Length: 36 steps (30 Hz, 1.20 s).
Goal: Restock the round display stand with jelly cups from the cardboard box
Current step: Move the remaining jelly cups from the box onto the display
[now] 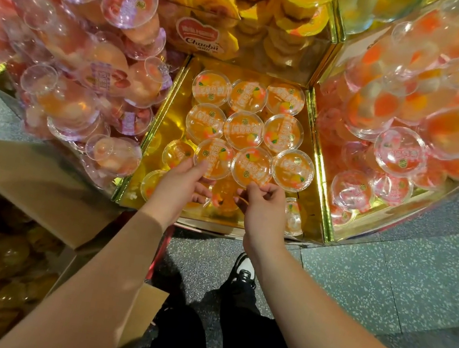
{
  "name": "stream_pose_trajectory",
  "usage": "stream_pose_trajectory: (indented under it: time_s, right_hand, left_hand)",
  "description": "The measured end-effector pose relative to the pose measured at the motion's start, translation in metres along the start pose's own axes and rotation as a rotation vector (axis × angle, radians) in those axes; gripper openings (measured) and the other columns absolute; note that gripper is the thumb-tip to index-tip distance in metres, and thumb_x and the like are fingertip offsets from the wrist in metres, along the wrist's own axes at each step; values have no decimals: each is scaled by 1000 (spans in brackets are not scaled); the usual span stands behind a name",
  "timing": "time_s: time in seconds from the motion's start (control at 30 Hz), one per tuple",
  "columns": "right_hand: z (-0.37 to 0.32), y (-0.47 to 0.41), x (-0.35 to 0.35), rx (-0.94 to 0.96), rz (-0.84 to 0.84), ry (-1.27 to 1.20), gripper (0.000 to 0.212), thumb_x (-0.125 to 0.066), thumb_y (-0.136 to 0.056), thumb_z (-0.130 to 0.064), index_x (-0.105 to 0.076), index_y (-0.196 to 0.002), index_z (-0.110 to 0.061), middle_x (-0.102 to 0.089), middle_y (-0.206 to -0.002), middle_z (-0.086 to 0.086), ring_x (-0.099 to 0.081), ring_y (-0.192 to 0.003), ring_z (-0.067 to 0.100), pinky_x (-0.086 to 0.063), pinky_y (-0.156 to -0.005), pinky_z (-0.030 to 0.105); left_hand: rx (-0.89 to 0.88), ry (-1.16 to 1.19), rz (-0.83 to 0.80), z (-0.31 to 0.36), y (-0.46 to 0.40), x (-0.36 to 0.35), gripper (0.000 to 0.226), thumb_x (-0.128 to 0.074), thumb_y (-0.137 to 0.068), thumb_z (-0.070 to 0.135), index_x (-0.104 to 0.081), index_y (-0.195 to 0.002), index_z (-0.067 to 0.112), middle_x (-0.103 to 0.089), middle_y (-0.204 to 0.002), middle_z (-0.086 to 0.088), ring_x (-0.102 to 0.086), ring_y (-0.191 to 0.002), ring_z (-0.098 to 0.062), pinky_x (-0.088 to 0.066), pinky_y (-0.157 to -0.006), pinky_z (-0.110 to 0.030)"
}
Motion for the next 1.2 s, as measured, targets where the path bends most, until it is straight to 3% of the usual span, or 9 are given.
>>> stream_pose_trajectory:
  time_s: [0.17,0.3,0.43,0.53,0.73,0.83,0.93,1.07,1.2]
  right_hand:
    - [0,1,2,-38,-12,-3,13,-57,-100,-14,-47,-91,-15,-65,-62,-8,-66,-61,8,-55,-73,33]
    - [2,8,4,-137,-53,9,18,-58,-100,-22,-46,-96,-10,-60,-82,7,-62,-65,15,-53,-54,23]
    - [-2,22,15,-232,-104,114,26,-67,-94,-23,-45,-98,-12,-58,-88,10,-59,-72,19,-54,-62,27]
    - [-14,41,15,-216,-146,319,23,-65,-95,-26,-52,-101,-8,-58,-88,9,-57,-78,20,-52,-70,32]
    - [-37,108,-85,79,-451,808,14,-64,-94,-32,-60,-91,-18,-67,-93,10,-64,-82,20,-52,-82,42]
    - [-21,156,-166,322,-663,1095,21,-63,-92,-41,-63,-101,-22,-67,-97,3,-63,-92,23,-49,-87,39]
    - [16,199,-242,579,-861,1403,35,-61,-95,-36,-60,-124,-17,-64,-115,4,-58,-107,21,-39,-84,24]
    - [108,236,-312,763,-1089,1699,48,-59,-96,-37,-51,-138,-17,-55,-137,7,-53,-125,24,-42,-101,32]
    - [205,245,-340,778,-1150,1987,45,-56,-98,-32,-49,-139,-18,-51,-140,5,-52,-125,26,-45,-104,39]
  left_hand:
    - [-5,-20,-11,-4,-4,0,45,-54,-99,42,-49,-140,22,-71,-112,-8,-63,-76,-20,-50,-62,-29]
    - [1,-112,10,2,2,5,58,-53,-100,43,-36,-151,20,-65,-104,5,-65,-81,-22,-56,-75,-40]
    - [-27,-120,47,15,23,24,42,-49,-101,46,-52,-135,21,-71,-97,1,-62,-72,-18,-47,-58,-28]
    - [-57,-157,45,20,50,51,36,-49,-101,45,-60,-123,19,-72,-96,6,-63,-72,-15,-44,-61,-28]
    - [-114,-66,204,19,124,154,19,-50,-102,34,-66,-100,24,-68,-90,3,-58,-62,-6,-44,-58,-22]
    - [-107,-56,401,-5,160,237,14,-53,-100,40,-66,-102,34,-69,-99,6,-64,-85,-10,-52,-73,-25]
    - [-46,-125,593,-44,200,313,11,-54,-99,44,-63,-103,40,-62,-96,15,-57,-88,-5,-41,-66,-24]
    - [93,-220,791,-120,250,393,20,-53,-100,38,-59,-117,30,-57,-100,11,-56,-89,-8,-44,-69,-25]
    - [257,-272,773,-225,272,437,28,-54,-100,31,-59,-124,18,-59,-111,2,-58,-92,-11,-49,-70,-25]
Point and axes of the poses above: each hand's wrist, its own y-axis away from the middle knuckle, its own x-axis out of the back of the hand, z = x × y, the point moved 7 cm from there along -y, towards the middle knuckle
